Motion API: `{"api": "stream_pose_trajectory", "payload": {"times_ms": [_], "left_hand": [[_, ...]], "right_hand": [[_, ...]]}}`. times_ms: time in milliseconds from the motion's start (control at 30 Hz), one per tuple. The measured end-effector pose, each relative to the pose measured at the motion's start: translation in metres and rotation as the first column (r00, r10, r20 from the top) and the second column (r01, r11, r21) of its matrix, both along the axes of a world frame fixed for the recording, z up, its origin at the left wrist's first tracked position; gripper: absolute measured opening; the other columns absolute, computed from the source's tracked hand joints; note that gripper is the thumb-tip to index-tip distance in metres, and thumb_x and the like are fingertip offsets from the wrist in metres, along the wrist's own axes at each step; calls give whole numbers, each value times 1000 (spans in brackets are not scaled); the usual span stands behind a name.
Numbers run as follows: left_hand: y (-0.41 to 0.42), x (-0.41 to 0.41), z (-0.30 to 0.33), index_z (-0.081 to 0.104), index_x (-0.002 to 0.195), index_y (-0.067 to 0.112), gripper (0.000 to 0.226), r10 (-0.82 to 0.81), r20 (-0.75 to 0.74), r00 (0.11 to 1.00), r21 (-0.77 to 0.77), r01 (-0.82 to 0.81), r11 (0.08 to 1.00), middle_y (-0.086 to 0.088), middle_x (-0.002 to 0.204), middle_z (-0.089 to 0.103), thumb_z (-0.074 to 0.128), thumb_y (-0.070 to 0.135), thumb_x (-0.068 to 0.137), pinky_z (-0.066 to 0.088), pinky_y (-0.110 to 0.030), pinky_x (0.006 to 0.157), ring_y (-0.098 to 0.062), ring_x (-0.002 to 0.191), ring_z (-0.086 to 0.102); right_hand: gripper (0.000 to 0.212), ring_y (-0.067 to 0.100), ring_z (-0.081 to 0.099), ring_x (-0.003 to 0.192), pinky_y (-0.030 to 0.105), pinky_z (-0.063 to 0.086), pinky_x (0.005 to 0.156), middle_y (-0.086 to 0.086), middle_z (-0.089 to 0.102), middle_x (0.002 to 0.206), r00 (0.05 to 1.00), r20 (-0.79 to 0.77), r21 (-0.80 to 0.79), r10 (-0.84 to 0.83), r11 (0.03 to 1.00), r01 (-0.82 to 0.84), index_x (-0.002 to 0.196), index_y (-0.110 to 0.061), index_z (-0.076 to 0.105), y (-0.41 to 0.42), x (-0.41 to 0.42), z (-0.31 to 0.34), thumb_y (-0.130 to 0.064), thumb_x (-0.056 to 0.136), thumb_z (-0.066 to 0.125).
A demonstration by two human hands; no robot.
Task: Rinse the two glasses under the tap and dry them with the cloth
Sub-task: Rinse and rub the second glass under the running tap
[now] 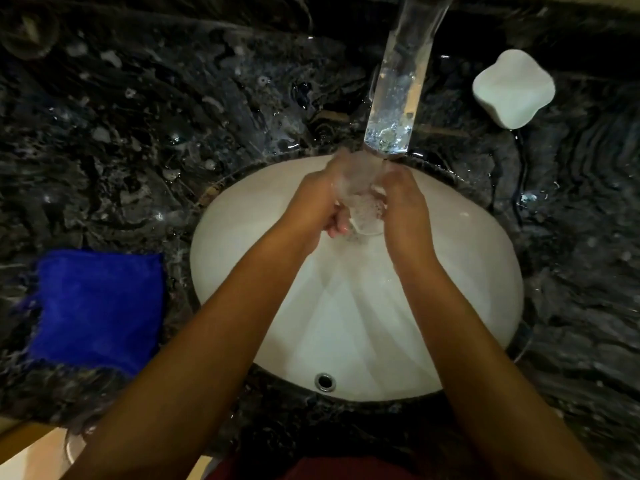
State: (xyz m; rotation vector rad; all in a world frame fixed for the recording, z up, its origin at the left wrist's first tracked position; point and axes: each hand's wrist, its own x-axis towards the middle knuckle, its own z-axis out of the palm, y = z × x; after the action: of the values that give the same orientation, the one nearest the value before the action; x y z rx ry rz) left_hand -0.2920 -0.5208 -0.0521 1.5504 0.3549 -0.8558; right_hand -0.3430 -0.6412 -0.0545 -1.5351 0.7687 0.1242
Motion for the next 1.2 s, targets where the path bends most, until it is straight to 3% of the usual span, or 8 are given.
{"api": "stream_pose_trajectory", "payload": {"times_ms": [200,333,400,500,733,833,967,1200], "left_hand": [[7,0,5,65,127,10,49,43,-7,999,-56,-43,998,-11,89,78,36,47,112,39,-22,39,-19,39,56],[8,-10,4,67,121,41,37,-99,333,938,126,60,990,7,97,79,34,53,109,61,-32,69,-11,83,77],[11,-11,6,63,121,48,26,-120,446,887,57,105,993,17,116,72,41,51,107,58,-28,92,-2,109,70],[10,-11,6,59,118,38,25,-184,498,847,82,165,983,16,113,68,58,51,97,56,-26,85,-2,101,68],[0,-11,12,68,118,9,53,362,-58,930,-182,-367,912,-11,96,75,40,53,107,51,-30,58,-19,67,68],[-1,-17,9,69,100,32,29,236,29,971,4,-236,972,8,91,80,45,46,107,60,-34,77,-4,80,75],[18,-15,7,69,106,23,25,-96,361,928,173,35,984,1,97,75,54,42,106,56,-22,64,0,68,71],[30,-5,21,63,127,29,78,-494,375,784,456,308,835,10,115,71,68,80,68,59,-41,86,-13,103,69]], "right_hand": [[37,-1,72,83,26,58,71,-20,76,92,974,80,-148,211,969,-197,109,-36,72,-10,-6,2,-63,90,53],[26,12,70,71,30,54,65,-8,73,76,982,32,-150,186,972,-180,85,-33,71,-22,9,4,-51,88,52],[26,17,71,70,32,55,64,-6,74,77,977,8,-66,212,975,-211,81,-30,75,-25,16,4,-42,89,53],[29,19,66,52,25,47,46,3,75,75,967,-64,140,246,962,-235,90,-20,75,-26,21,8,-37,90,52],[28,1,51,46,18,39,43,-9,64,63,987,111,25,112,993,-116,114,-15,66,-2,7,1,-36,106,49],[19,5,39,41,18,29,40,-10,57,60,998,57,184,-9,983,-2,91,-29,71,-8,1,3,-33,87,54],[32,7,27,34,14,19,41,2,52,54,977,-129,224,168,965,-137,67,-29,72,-27,14,1,-25,86,47],[32,10,23,31,13,20,38,0,44,43,900,-218,260,377,912,-318,78,-15,59,-44,27,7,-21,105,42]]}}
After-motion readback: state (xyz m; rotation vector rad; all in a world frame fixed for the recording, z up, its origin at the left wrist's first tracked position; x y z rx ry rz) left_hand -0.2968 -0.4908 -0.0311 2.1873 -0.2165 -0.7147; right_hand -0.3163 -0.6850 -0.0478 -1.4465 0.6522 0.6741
